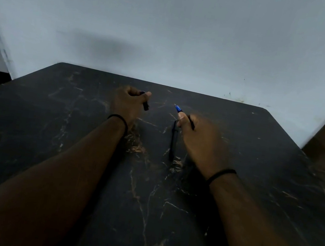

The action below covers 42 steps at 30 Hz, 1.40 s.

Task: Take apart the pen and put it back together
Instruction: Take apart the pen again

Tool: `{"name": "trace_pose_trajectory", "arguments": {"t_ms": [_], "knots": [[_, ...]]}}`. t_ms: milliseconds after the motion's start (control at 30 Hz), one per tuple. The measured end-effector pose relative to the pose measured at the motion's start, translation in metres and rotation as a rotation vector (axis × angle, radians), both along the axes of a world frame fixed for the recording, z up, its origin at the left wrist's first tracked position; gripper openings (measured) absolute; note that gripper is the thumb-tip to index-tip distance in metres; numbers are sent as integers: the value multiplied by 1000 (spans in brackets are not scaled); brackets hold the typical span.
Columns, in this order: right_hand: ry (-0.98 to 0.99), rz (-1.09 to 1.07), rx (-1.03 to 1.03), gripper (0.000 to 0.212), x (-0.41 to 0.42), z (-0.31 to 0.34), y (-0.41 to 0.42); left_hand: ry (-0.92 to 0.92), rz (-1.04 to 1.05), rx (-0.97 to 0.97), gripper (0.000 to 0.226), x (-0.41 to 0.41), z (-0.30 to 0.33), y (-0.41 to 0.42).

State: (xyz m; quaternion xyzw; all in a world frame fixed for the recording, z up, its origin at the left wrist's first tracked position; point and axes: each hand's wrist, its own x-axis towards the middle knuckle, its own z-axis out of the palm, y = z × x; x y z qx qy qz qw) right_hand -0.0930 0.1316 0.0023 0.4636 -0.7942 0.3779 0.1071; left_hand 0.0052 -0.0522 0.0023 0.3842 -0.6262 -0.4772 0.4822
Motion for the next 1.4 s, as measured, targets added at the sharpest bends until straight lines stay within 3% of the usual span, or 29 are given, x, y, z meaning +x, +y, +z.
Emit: {"name": "trace_pose_trajectory", "arguments": {"t_ms": [267, 600, 667, 733, 833, 967, 1167, 1400], "knots": [[36, -9, 38, 54, -3, -5, -1, -671, 8, -207, 42, 3, -11, -8], [21, -29, -8, 58, -6, -10, -4, -945, 84, -312, 53, 1, -10, -2], [-16, -41, -41, 47, -5, -10, -5, -867, 138, -369, 49, 0, -9, 2], [-151, -34, -105, 26, -6, -10, -6, -566, 151, -375, 35, -2, -5, 10], [-307, 21, -173, 7, -7, -7, -8, -113, -34, -239, 19, -11, -2, 28], [-357, 100, -173, 20, -2, -8, -4, 231, -429, 51, 22, -17, -1, 46], [-625, 129, -208, 35, 3, 3, -1, 469, -872, 318, 24, -20, 5, 51], [-1088, 428, -185, 33, 7, 14, 8, 529, -1105, 376, 29, -18, 5, 50]]}}
